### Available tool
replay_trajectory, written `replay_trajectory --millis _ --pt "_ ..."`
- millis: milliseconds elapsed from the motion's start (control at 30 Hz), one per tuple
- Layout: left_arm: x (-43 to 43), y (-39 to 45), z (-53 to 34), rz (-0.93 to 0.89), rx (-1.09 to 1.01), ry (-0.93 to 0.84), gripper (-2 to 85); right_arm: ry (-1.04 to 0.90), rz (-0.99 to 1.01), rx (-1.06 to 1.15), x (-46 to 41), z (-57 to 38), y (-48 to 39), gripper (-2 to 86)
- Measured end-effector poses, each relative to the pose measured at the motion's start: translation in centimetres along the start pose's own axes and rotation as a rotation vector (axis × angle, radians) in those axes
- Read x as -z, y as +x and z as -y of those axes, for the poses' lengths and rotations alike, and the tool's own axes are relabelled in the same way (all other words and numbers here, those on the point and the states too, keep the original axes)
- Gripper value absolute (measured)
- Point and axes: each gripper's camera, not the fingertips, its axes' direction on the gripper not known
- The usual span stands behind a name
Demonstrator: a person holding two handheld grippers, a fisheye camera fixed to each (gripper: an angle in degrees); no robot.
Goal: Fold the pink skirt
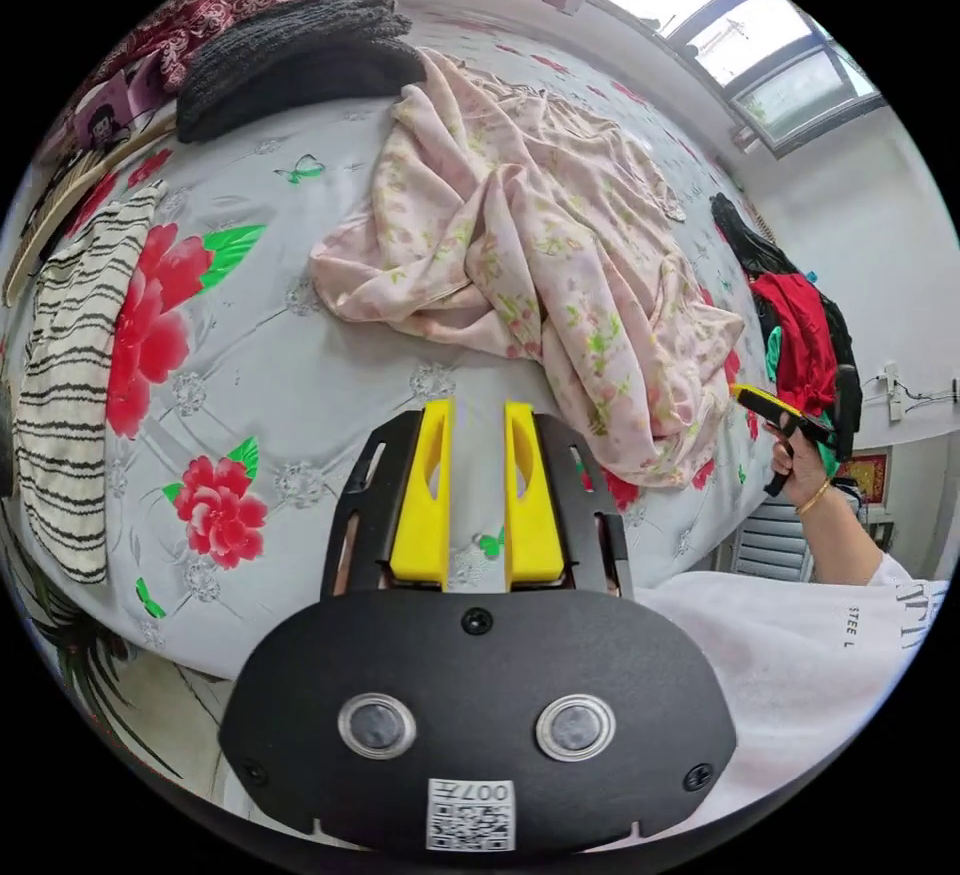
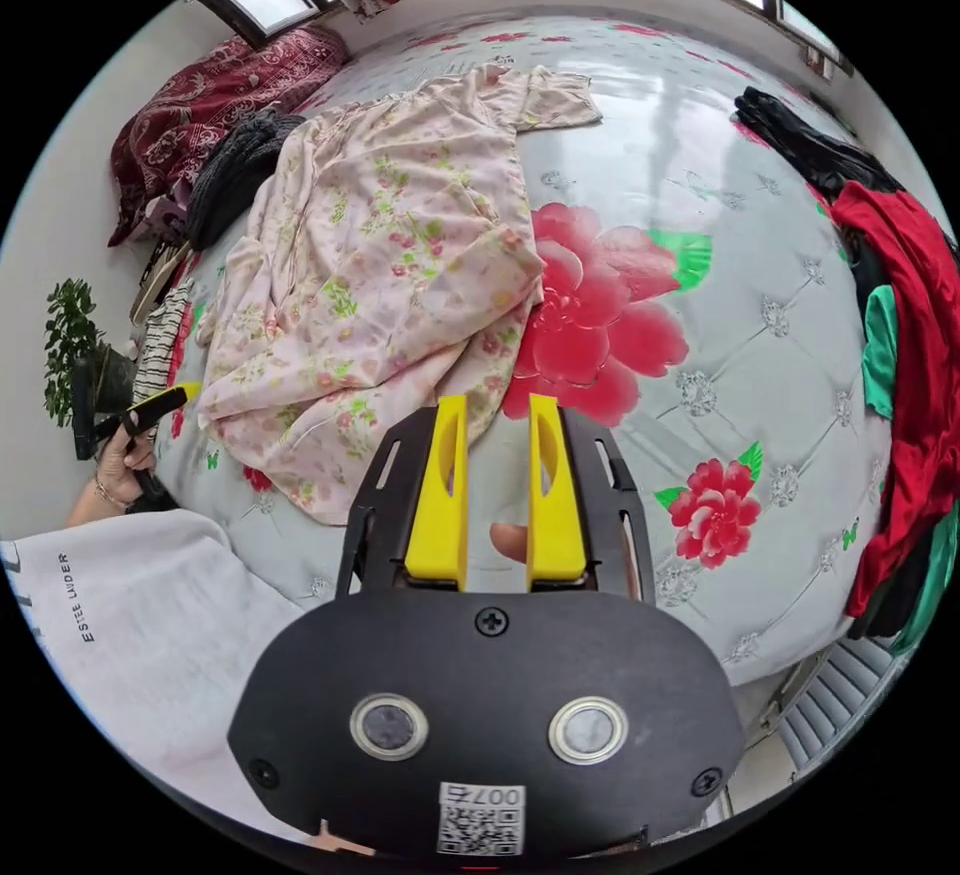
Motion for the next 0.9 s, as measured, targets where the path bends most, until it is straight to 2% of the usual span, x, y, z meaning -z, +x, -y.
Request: replay_trajectory --millis 100,167,267,400,600,733,800,900 --pt "-1.7 3.3 1.4 -0.032 -0.082 -0.036 7.4 0.021 -0.176 0.052 -0.5 -0.4 -2.8 0.8" --pt "-2.6 5.6 2.0 -0.034 -0.148 -0.044 6.6 0.005 -0.197 0.091 -0.8 -1.0 -3.9 0.3" --pt "-4.2 8.8 3.0 -0.037 -0.241 -0.084 5.2 -0.036 -0.034 0.148 0.1 -2.5 -4.4 -0.1" --pt "-4.0 11.2 4.6 -0.045 -0.322 -0.013 4.5 0.103 0.146 0.146 4.7 -6.0 -2.9 -0.2" --pt "-4.4 9.4 6.1 0.049 -0.233 -0.002 5.5 0.145 0.252 -0.033 5.9 -9.0 0.8 -0.3" --pt "-0.5 6.8 2.6 0.086 -0.196 0.159 4.9 0.184 0.296 -0.089 5.8 -10.3 1.4 -0.2" --pt "1.3 4.5 -0.4 0.204 -0.159 0.227 4.3 0.182 0.303 -0.094 5.4 -10.9 1.3 -0.2" --pt "1.1 3.0 -2.2 0.330 -0.171 0.177 4.0 0.152 0.296 -0.073 4.8 -11.2 1.0 -0.2"
